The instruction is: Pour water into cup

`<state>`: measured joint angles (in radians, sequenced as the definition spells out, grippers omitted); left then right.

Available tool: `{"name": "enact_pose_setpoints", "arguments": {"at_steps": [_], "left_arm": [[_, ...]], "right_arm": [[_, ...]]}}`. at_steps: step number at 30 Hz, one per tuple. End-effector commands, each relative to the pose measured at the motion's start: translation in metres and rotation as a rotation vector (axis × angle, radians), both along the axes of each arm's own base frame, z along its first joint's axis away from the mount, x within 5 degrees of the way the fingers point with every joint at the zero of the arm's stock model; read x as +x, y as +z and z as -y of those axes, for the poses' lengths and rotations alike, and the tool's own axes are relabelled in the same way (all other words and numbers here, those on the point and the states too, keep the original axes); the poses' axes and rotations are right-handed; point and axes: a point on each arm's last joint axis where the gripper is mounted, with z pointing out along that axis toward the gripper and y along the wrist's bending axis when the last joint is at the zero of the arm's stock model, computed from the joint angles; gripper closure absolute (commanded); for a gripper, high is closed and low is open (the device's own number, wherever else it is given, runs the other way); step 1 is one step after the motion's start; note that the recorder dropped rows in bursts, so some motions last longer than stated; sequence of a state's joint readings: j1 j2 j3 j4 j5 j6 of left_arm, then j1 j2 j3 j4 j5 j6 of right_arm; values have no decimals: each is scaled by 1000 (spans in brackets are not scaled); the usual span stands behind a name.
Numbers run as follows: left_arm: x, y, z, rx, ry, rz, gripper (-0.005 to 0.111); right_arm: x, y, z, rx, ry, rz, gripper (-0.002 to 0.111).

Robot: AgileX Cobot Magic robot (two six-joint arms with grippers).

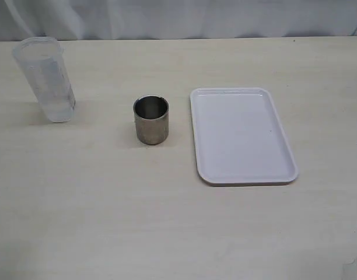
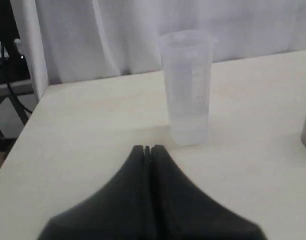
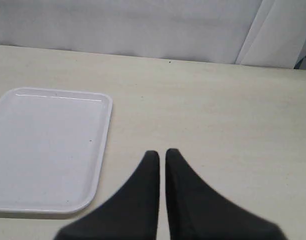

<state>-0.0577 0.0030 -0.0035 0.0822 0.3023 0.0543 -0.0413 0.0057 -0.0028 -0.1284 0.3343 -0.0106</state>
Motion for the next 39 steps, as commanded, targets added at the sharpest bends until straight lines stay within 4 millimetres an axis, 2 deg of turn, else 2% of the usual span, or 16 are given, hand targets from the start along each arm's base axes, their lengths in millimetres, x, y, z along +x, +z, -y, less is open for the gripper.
{"name": "enact_pose_setpoints", "arguments": {"at_steps": [1,5,8,15,20,22,25,27,28,33,39], "left_arm": [[2,12,1,-21,-8,143,107],[2,20,2,-26,-15,231,107],[1,27,2,4,-23,313,107],[-6,55,5,-10,-51,627,107],[-12,67,5,-161,-83,765,107],[-15,71,5,-299,-119,808,107],[-13,72,6,-317,-127,798,105],[-5,77,6,-290,-116,757,88],[0,81,7,-289,-116,743,70],[21,81,8,-268,-109,665,2],[55,62,12,-238,-102,475,2]], "right_arm": [[0,-1,1,-22,-5,-2,104],[1,3,0,-25,2,47,104],[2,16,-2,-33,22,191,104],[0,45,-6,-42,66,509,104],[-7,63,-9,-49,94,717,104],[-12,71,-10,51,126,823,104],[-14,74,-11,268,175,860,104],[-13,73,-11,351,187,847,104],[-13,73,-11,353,187,845,104],[-12,71,-11,355,181,828,104],[-9,67,-10,358,161,772,104]]}}
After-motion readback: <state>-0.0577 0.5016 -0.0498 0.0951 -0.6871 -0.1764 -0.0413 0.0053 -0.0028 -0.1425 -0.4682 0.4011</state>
